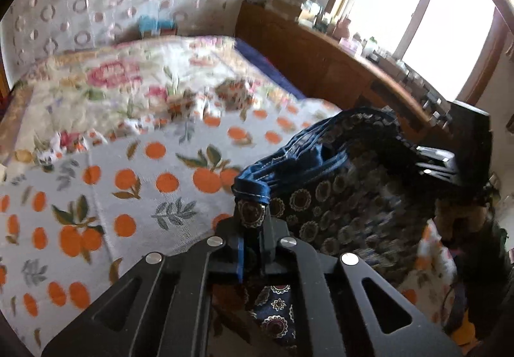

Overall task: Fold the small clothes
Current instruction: 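Grasp the folded navy bundle with the left tool and lift it, then carry the bundle with the left tool toward the golden cloth by the wardrobe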

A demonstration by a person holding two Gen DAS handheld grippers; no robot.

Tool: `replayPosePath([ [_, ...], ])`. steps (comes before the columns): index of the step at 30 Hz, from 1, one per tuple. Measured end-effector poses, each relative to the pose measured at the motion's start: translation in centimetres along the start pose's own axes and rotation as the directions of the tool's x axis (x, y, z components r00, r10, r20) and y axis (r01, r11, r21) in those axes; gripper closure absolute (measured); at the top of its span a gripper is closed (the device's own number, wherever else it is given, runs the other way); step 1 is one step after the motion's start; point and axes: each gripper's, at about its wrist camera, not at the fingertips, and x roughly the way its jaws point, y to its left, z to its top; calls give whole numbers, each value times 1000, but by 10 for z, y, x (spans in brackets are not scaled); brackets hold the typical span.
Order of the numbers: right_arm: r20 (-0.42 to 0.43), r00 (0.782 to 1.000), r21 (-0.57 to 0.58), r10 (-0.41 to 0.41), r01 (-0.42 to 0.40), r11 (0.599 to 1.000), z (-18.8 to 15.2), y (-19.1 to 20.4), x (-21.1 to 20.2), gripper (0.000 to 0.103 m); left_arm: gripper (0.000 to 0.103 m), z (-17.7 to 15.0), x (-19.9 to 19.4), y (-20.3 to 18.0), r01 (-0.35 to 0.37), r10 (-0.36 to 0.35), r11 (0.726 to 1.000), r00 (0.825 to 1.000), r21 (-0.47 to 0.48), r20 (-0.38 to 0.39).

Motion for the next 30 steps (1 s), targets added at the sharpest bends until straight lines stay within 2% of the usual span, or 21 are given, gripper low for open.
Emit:
replayPosePath([
  [5,113,993,-11,11,-10,1000,8,17,-35,91,97,0,-56,-14,-20,18,1000,992,19,127],
  [11,191,980,-73,52,-39,997,20,49,-58,91,97,-3,-104,-8,-83,76,996,975,23,211],
  [19,216,967,-173,133,-96,980,37,87,-51,91,97,-20,-161,21,-171,172,985,940,-29,293],
  [23,203,963,-233,177,-128,964,53,107,-33,91,97,-34,-182,43,-217,228,974,922,-68,314],
  [30,176,953,-329,248,-181,927,77,118,-1,91,97,-52,-211,78,-277,309,951,887,-139,342],
])
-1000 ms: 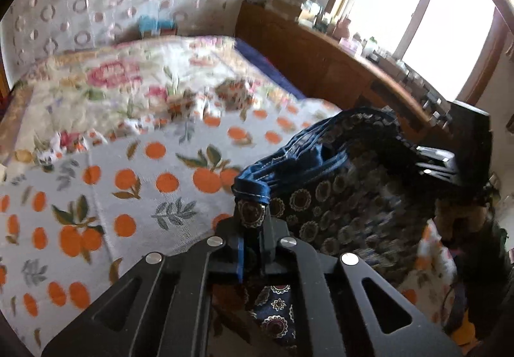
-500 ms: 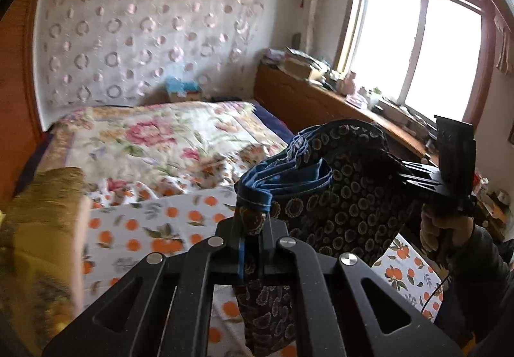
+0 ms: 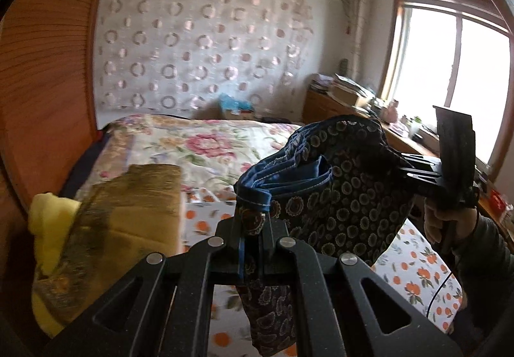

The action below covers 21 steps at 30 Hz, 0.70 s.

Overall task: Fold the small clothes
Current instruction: 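Carry the bundle with the left tool toward the golden cloth by the wardrobe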

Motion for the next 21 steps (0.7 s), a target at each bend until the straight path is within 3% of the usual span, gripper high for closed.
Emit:
replayPosePath([
  [10,-14,993,-232,119,-119,965,73,27,67,91,97,-17,-43,69,-143,155,982,984,-125,89],
  [14,-42,983,-306,179,-183,934,103,46,110,91,97,-38,-49,100,-221,237,960,968,-171,77],
  [21,-128,965,-328,227,-258,909,116,67,197,88,97,-69,-34,137,-288,296,926,955,-243,-4],
])
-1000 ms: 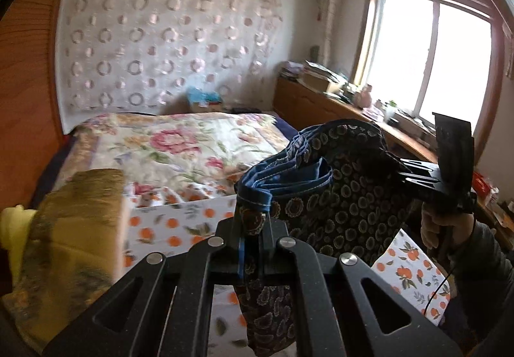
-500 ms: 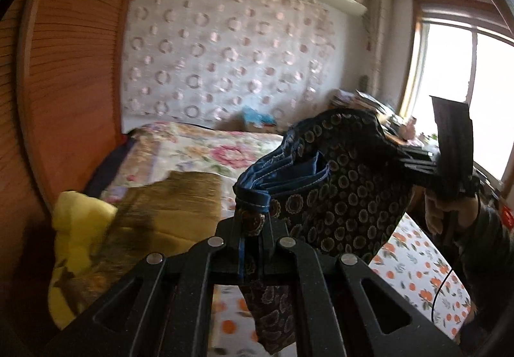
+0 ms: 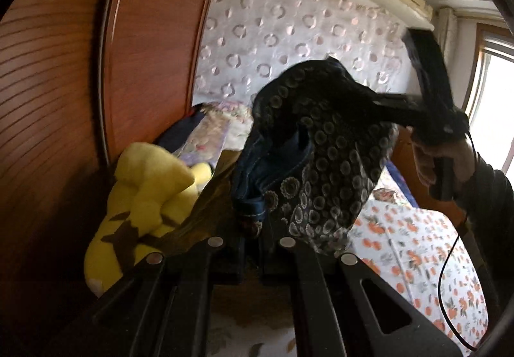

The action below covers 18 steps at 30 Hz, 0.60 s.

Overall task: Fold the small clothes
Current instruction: 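Carry the bundle with the left tool toward the golden cloth by the wardrobe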

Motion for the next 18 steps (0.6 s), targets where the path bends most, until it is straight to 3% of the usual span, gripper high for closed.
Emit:
replayPosePath([
  [1,-13,1000,5,-13,14,1000,-1,-2,9,86,97,-1,2,4,-1,1,1000,1000,-4,-8],
  [3,-39,998,24,-42,43,999,-1,-10,19,66,97,-8,7,10,-13,13,1000,999,-10,-29],
  [6,-23,997,84,-79,81,993,-4,-20,18,49,97,-13,10,9,-33,33,999,998,-12,-45],
  [10,9,991,106,-137,135,985,-21,-32,3,44,97,-21,11,16,-47,45,998,997,-31,-66],
  [14,-46,998,127,-45,50,991,-38,-17,11,44,96,-22,12,23,-58,53,997,995,-51,-89],
  [18,-103,995,145,0,15,989,-66,-16,30,44,87,-21,4,21,-79,77,996,994,-28,-82],
])
